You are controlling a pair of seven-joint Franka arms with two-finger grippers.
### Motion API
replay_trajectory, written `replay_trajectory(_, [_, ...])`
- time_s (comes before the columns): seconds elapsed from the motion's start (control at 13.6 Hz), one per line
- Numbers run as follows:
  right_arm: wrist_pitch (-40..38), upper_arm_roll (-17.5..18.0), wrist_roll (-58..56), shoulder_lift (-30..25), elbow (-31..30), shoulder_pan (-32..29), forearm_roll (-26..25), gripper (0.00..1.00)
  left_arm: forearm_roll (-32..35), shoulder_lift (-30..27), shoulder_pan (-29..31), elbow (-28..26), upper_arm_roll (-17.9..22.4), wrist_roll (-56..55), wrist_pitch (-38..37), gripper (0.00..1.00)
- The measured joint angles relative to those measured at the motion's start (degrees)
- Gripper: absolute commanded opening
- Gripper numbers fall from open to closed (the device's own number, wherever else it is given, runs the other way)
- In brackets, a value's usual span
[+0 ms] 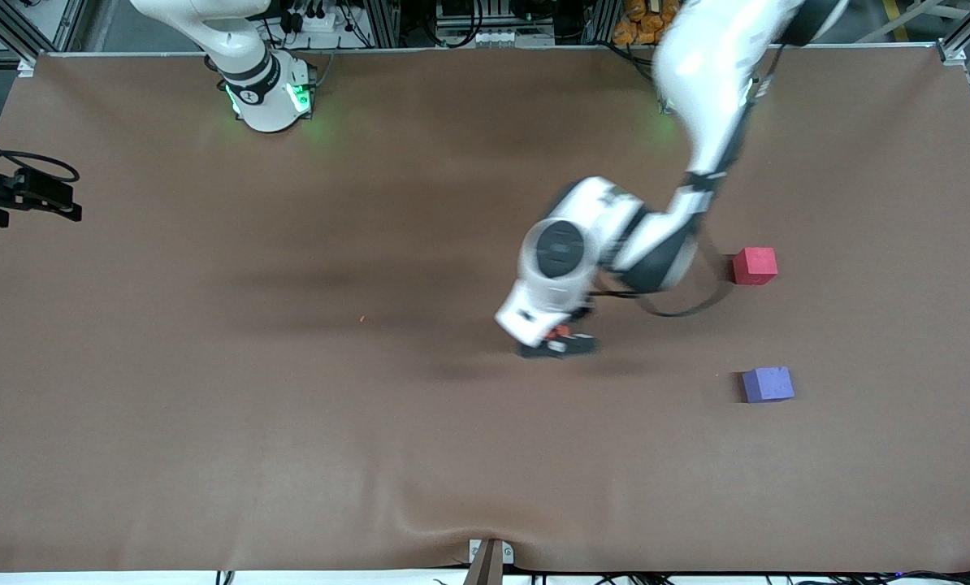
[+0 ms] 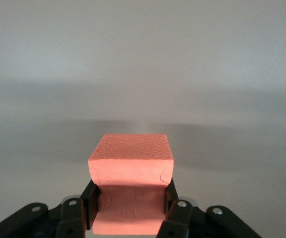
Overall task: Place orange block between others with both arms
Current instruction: 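Carry the orange cube with the left gripper between the pink and purple cubes, then open the left gripper and raise it away from the cubes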
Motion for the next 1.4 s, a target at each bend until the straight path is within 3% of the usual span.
replay_trajectory(0.29, [1.2, 0.0, 0.0, 0.0, 0.0, 0.0, 0.2, 1.00, 0.4, -10.3, 17.2, -11.8, 0.2, 21.3, -2.2, 0.00])
replay_trajectory(0.51, [1.9, 0.0, 0.0, 0.0, 0.0, 0.0, 1.6, 1.00, 0.4, -13.3, 27.0, -22.7, -0.1, 30.6, 5.5, 0.00])
replay_trajectory(0.73, [2.0, 0.0, 0.0, 0.0, 0.0, 0.0, 2.6, 1.00, 0.4, -15.8, 30.5, -32.2, -0.3, 34.3, 13.7, 0.00])
replay_trajectory(1.18, [1.8, -0.8, 0.0, 0.0, 0.0, -0.5, 2.3, 1.00, 0.4, -15.9, 34.7, -43.8, -0.3, 37.0, 27.3, 0.00])
replay_trajectory(1.25, [1.8, -0.9, 0.0, 0.0, 0.0, -0.5, 2.3, 1.00, 0.4, -15.7, 35.0, -44.6, -0.3, 37.3, 28.6, 0.20])
replay_trajectory(1.32, [1.7, -1.0, 0.0, 0.0, 0.0, -0.5, 2.3, 1.00, 0.4, -15.4, 35.3, -45.1, -0.3, 37.6, 29.5, 0.72])
replay_trajectory(1.4, [1.7, -0.9, 0.0, 0.0, 0.0, -0.5, 2.3, 1.00, 0.4, -15.0, 35.4, -45.2, -0.4, 37.7, 30.1, 1.00])
